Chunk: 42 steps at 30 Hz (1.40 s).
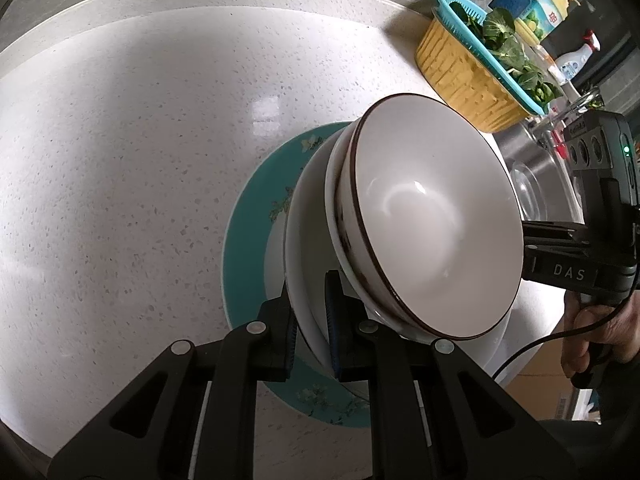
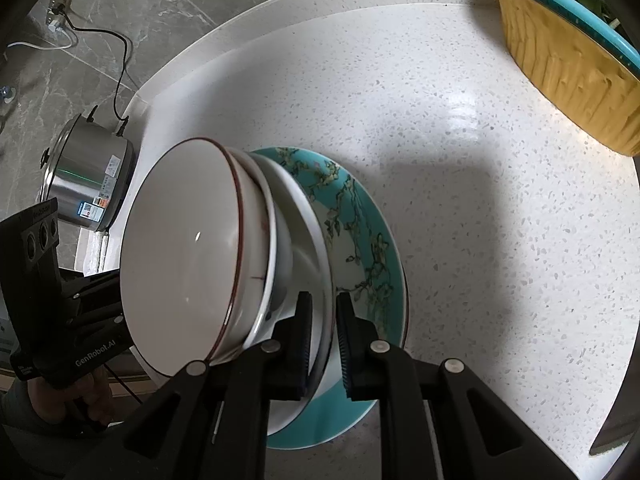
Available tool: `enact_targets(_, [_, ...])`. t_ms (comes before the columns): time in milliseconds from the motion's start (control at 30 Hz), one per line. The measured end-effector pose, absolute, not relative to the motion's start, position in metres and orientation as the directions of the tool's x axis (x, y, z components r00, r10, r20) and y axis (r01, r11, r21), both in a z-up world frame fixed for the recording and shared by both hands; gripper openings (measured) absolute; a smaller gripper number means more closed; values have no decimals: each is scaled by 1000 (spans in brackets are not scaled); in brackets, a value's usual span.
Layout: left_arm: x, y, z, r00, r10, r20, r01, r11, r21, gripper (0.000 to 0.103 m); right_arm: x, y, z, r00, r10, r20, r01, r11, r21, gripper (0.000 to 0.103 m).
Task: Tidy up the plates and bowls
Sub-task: 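Lower the white stack onto the teal floral plates with both tools, then open both tools and pull them back from the stack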
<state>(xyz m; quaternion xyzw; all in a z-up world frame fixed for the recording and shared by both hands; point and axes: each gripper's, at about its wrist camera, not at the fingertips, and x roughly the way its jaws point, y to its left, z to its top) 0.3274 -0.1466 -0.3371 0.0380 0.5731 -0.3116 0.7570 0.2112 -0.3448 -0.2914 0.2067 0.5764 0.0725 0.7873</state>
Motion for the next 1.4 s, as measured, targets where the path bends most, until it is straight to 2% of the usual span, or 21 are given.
enact_targets(467, [326, -133, -339, 182, -440, -879, 475, 822, -313, 12, 204, -339, -290, 343, 358, -868, 93, 907, 411, 21])
enact_targets(567, [324, -124, -335, 203, -441, -874, 466, 829, -309, 16, 201, -339, -285, 354, 357, -864, 74, 911, 406, 22])
enact_targets(633, [320, -118, -330, 226, -436, -871, 451, 839, -303, 24, 199, -342, -281, 361, 358, -861, 64, 912, 406, 22])
enact_targets(767, [306, -104, -313, 280, -412, -867, 429, 862, -271, 30, 192, -350, -269, 377, 350, -857, 46, 917, 395, 38])
enact_targets(800, [302, -102, -308, 291, -406, -866, 423, 867, -264, 37, 189, -352, -265, 382, 347, -857, 37, 920, 389, 45])
enact_targets(833, [297, -98, -303, 306, -402, -863, 416, 872, -259, 49, 187, -354, -261, 388, 341, -856, 29, 924, 381, 48])
enact_targets(967, [276, -90, -280, 395, -383, -835, 413, 886, -211, 66, 176, -361, -247, 424, 326, -845, 26, 928, 371, 73])
enact_targets(1000, [272, -89, -275, 408, -382, -830, 412, 888, -206, 75, 173, -362, -243, 440, 327, -836, 25, 927, 375, 79])
enact_targets(1067, [264, -83, -266, 432, -388, -814, 407, 889, -207, 86, 167, -363, -235, 467, 315, -827, 23, 930, 367, 84])
enact_targets(1100, [260, -80, -263, 444, -382, -811, 403, 893, -199, 96, 163, -362, -232, 481, 301, -824, 23, 935, 354, 86])
enact_targets(1133, [255, -78, -259, 463, -366, -807, 393, 901, -183, 103, 161, -360, -229, 490, 291, -822, 24, 938, 347, 88])
enact_targets(1233, [239, -69, -247, 530, -337, -778, 366, 919, -148, 103, 148, -354, -221, 528, 268, -806, 34, 941, 336, 102])
enact_targets(1400, [199, -51, -221, 623, -301, -722, 337, 936, -99, 103, 119, -335, -197, 607, 247, -755, 13, 947, 321, 103])
